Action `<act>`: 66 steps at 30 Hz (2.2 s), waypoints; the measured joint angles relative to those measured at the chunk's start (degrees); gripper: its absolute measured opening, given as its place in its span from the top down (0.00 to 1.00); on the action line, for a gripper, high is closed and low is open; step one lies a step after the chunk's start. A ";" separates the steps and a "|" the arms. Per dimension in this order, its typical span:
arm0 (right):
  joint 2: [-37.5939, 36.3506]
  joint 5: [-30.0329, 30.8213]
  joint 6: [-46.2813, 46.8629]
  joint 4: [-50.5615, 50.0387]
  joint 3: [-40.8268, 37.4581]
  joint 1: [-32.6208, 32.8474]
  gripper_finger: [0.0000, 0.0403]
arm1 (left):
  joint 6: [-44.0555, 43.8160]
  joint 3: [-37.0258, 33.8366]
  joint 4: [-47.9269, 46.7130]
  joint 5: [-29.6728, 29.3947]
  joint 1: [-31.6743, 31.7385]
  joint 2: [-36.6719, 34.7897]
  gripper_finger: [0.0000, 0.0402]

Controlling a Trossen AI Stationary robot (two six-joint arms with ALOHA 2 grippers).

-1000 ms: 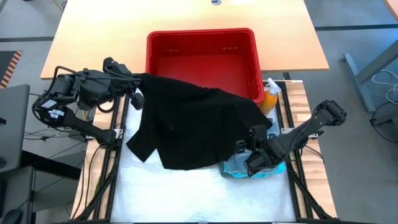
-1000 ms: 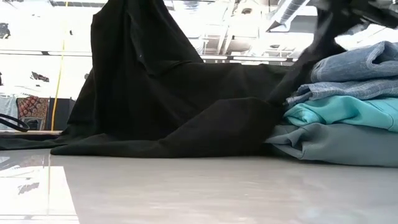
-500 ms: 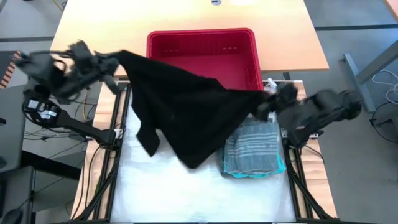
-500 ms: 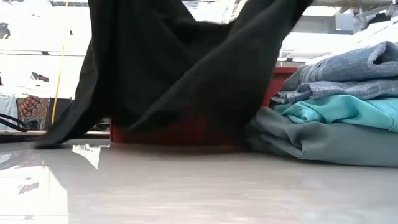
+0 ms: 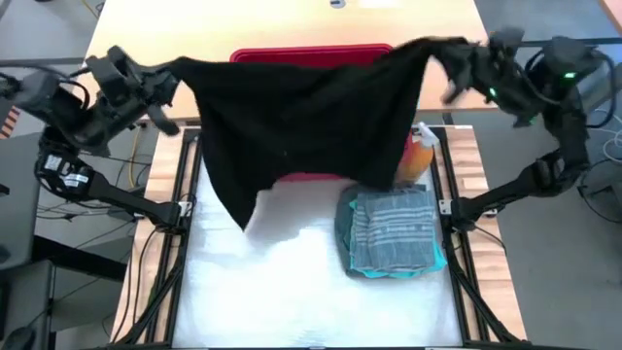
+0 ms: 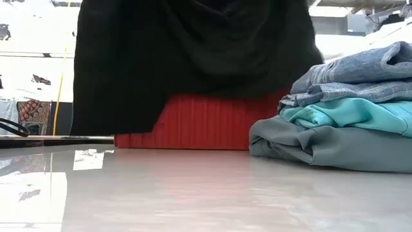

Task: Fold Laundry from Bin
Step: Fold the black shirt

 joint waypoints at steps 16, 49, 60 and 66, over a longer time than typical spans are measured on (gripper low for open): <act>-4.75 23.72 29.93 -43.98 -22.95 11.04 0.95 | -4.34 -2.16 -26.32 -12.26 -3.66 -0.74 1.00; -9.03 45.70 -7.76 -24.20 -15.22 -3.26 0.95 | 4.34 -2.78 -37.61 21.90 0.00 -6.00 1.00; -12.12 51.58 2.08 -23.34 -15.18 -3.21 0.95 | -1.18 -0.79 -37.83 14.14 -0.02 -11.50 1.00; -12.66 39.26 2.02 -8.81 -15.00 -0.57 0.95 | -3.50 -0.70 -29.53 22.69 -0.02 -13.47 1.00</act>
